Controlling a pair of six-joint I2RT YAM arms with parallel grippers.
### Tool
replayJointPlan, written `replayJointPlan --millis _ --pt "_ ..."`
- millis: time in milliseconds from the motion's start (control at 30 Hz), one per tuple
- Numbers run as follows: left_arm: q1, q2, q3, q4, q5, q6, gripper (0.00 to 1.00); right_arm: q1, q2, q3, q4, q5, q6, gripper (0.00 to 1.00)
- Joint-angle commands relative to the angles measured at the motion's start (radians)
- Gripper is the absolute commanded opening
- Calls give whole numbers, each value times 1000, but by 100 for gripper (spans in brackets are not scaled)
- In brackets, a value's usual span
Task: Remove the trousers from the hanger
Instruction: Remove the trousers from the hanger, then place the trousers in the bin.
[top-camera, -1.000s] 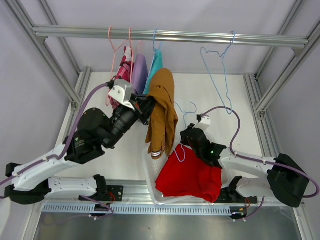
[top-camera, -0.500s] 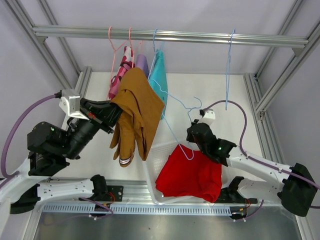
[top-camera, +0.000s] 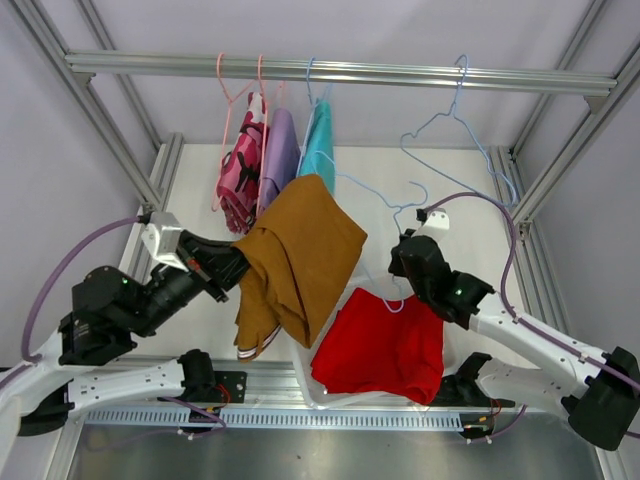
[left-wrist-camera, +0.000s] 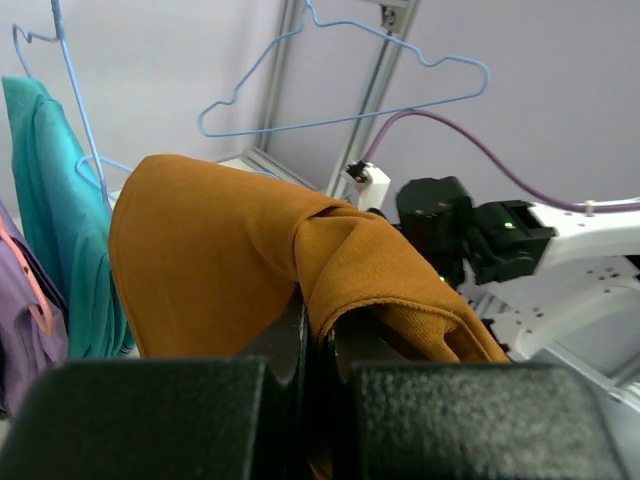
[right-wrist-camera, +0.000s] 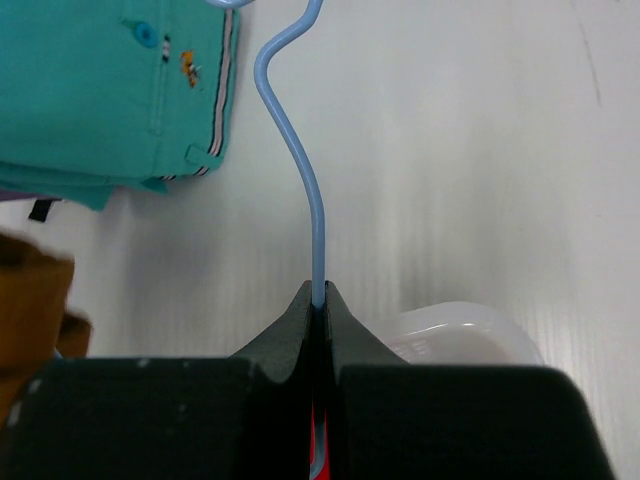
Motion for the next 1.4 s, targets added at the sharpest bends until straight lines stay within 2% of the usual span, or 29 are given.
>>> replayJointPlan --millis 0,200,433,633,833,933,1133,1367 --pt "2 -56 39 98 57 -85 1 -63 -8 -26 8 1 2 0" --pt "2 -15 40 20 23 -82 1 -92 -9 -46 24 -14 7 0" --pt "2 -6 -9 43 23 -80 1 -146 -32 -41 7 -52 -12 0" --pt "2 75 -137 110 75 -143 1 -163 -49 -29 -4 -72 -17 0" --pt "-29 207 -326 283 151 -254 1 -194 -81 -23 -16 -103 -30 0" --pt "-79 275 -359 388 155 -281 0 -226 -86 -26 -18 -132 -36 0" --pt "-171 378 -328 466 160 -301 1 -269 -107 -20 -27 -172 -55 0" --pt "-234 483 -262 479 178 -297 1 -277 -110 13 -47 -187 -67 0"
